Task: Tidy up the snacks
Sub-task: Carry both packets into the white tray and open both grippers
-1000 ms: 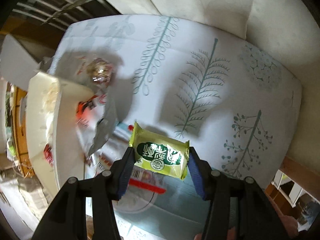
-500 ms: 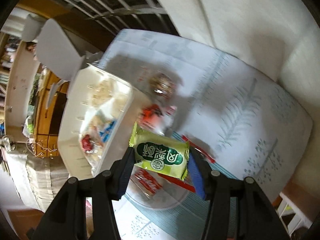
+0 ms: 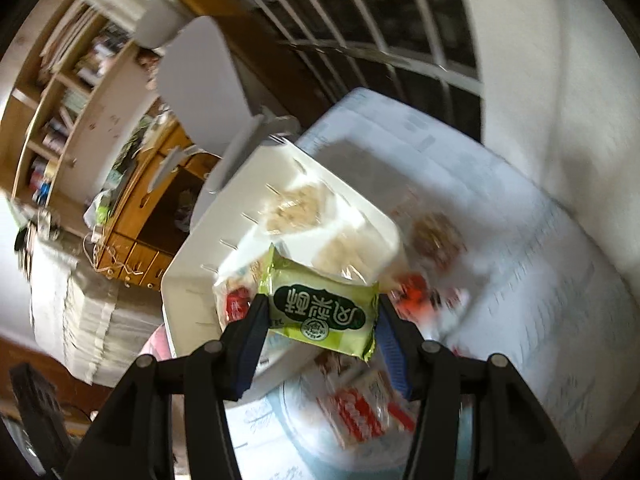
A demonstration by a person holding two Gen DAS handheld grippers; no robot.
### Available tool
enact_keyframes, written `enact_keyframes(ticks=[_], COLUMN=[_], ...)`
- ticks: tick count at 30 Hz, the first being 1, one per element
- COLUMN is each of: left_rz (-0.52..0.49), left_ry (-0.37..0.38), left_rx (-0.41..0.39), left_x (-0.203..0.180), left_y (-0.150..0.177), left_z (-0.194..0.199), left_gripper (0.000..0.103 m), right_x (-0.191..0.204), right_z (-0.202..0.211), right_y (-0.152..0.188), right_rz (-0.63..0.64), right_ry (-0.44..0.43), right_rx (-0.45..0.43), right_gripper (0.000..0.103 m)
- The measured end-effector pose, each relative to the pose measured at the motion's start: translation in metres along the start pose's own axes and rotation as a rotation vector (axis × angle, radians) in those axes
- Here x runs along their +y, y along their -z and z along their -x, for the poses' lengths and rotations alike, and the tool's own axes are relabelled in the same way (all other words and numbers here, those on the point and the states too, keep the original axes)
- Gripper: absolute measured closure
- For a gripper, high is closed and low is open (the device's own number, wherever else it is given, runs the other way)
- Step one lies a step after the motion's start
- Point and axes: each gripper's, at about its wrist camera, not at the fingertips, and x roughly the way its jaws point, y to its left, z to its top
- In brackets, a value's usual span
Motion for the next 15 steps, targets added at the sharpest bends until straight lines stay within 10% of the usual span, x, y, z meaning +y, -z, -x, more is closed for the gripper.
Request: enact_keyframes(ticks=[15], left_rz=[0.082], left_ry=[0.062], left_rx=[-0.101], left_x=[0.003], left_y=[-0.032], left_z=[-0.033], left_gripper=[0.017], right_x=[0.003], right_z=[-0.046], right_y=[-0.028], right_rz=[0.165], right_ry=[0.009], right_rx=[-0.018], right_gripper=[0.048])
